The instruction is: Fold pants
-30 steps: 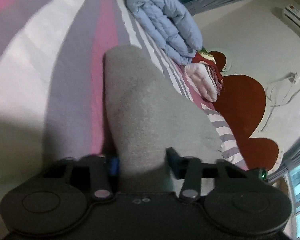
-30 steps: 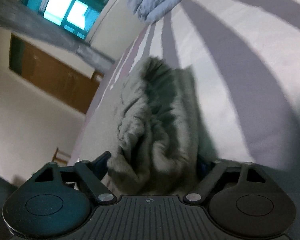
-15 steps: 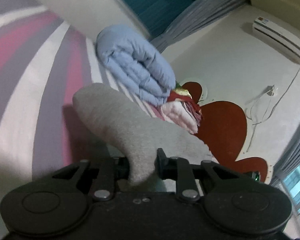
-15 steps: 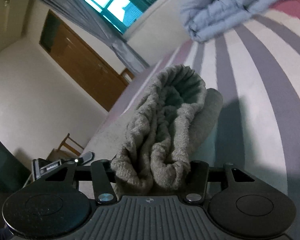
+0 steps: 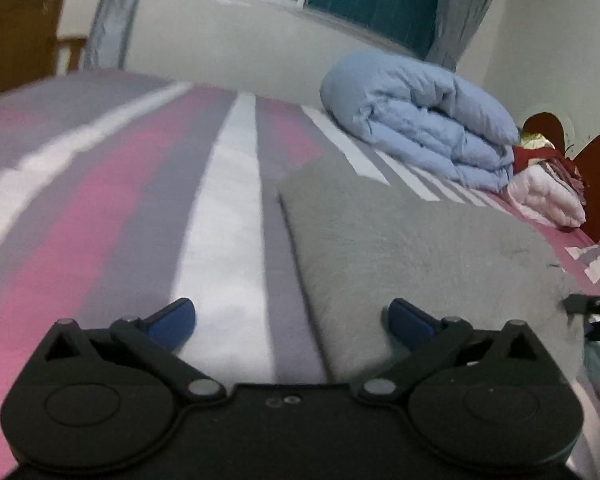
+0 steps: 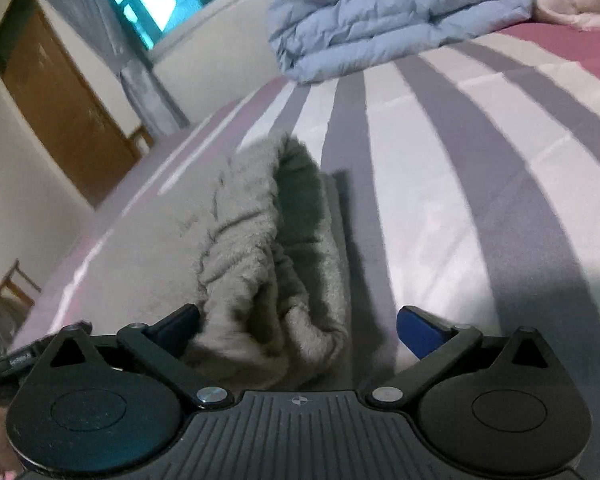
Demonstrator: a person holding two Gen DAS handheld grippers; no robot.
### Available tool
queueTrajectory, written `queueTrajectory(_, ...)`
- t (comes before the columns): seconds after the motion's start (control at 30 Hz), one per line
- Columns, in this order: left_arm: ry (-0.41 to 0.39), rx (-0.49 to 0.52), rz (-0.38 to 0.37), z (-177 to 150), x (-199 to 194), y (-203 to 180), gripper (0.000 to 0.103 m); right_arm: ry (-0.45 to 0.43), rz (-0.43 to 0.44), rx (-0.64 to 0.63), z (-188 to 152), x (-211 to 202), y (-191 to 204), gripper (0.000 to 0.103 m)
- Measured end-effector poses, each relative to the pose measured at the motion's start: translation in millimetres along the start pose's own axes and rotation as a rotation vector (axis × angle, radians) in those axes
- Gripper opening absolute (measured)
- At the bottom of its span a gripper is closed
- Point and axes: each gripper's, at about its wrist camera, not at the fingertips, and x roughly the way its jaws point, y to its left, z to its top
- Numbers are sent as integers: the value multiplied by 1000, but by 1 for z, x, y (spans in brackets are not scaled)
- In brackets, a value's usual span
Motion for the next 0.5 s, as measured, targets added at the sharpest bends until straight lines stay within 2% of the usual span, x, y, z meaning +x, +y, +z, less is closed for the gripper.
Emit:
queueTrajectory(0.1,-29,38,59,-12,-41,12,97,-30,19,-17,-24,-36,-6,103)
queueTrajectory(0.17,-49,23,111,-18,-68,19,97,-26,-40,-80,-41,-53,-4,103)
queueTrajectory(0.23,-74,5,157,-32,-98,24,97,-34,-59,-149,-57,-79,4,103)
queueTrajectory(0.33,-120,36,214,-53,-144,25,97,-43,-105,-215,-88,-113,14,103)
queueTrajectory(0.4,-152,18,259,-63,-169,21,97,-70,-149,-237,-109,-140,20,103)
queueTrajectory(0.5,-148,-15,273,-78,-203,12,97,-98,-195,-227,-137,-173,28,103)
